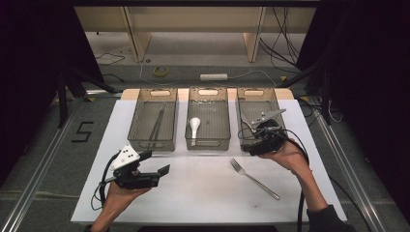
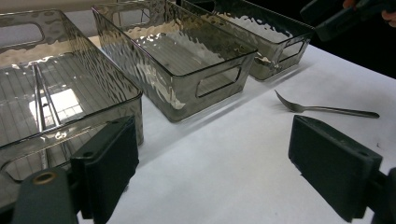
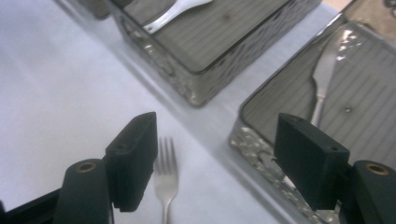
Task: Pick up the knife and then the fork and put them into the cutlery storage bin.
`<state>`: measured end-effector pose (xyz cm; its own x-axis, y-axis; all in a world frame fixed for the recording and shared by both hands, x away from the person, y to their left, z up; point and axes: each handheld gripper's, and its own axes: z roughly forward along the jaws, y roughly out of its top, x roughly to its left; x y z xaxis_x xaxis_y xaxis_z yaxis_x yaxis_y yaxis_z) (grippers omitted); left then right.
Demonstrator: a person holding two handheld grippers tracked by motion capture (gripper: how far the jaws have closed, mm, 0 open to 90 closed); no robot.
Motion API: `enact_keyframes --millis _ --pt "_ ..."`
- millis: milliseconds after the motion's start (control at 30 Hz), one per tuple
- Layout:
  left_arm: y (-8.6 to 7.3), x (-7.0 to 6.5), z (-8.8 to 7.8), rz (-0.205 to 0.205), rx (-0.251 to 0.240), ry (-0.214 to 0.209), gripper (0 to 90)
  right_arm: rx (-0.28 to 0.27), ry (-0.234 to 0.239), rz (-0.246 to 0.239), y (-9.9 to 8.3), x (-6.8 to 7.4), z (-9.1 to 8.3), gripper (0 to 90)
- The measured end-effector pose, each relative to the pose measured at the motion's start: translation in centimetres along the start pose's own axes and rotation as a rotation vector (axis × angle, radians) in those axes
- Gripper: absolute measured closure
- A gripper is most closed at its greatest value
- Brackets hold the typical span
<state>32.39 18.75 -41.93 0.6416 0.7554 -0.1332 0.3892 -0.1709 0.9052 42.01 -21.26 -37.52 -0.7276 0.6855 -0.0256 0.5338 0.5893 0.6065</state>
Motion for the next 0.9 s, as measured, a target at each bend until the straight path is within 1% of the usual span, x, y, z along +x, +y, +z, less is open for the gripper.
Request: enact_keyframes --millis 133,233,267,367,433,500,533,600,700,767,900 --pt "0.0 0.0 0.0 -0.003 -0.003 0.0 15.4 0.02 0.015 -0.014 -0.3 0.4 0.1 30.7" --pt "0.0 0.1 -0.1 -0.002 -0.003 0.001 15.4 0.028 0.019 -0.011 -0.4 0.5 0.1 30.3" --pt "0.0 0.1 -0.1 -0.004 -0.004 0.001 15.4 0.031 0.025 -0.02 -0.5 0.6 0.1 30.1" --pt "0.0 0.0 -0.1 -0.002 -0.003 0.003 15.4 0.062 0.039 -0.02 -0.7 0.9 0.1 29.1" --pt "0.0 0.0 -0.1 -0.003 -0.005 0.003 15.4 0.083 0.036 -0.031 -0.9 1.1 0.2 28.5" --pt "0.0 0.0 -0.1 -0.003 -0.005 0.004 15.4 0.088 0.043 -0.034 -1.1 1.3 0.2 28.5" --pt "0.0 0.1 -0.1 -0.003 -0.006 0.003 15.4 0.095 0.052 -0.036 -1.3 1.3 0.2 28.4" --pt "0.0 0.1 -0.2 -0.001 -0.006 0.003 15.4 0.114 0.053 -0.043 -1.6 1.5 0.2 28.2" --pt "0.0 0.1 -0.2 -0.001 -0.006 0.003 15.4 0.125 0.063 -0.036 -1.7 1.6 0.3 27.8" --pt "0.0 0.1 -0.2 -0.001 -0.008 0.002 15.4 0.148 0.071 -0.037 -2.0 1.8 0.4 26.7" --pt "0.0 0.1 -0.2 -0.003 -0.007 0.003 15.4 0.168 0.078 -0.041 -2.3 2.0 0.7 25.7"
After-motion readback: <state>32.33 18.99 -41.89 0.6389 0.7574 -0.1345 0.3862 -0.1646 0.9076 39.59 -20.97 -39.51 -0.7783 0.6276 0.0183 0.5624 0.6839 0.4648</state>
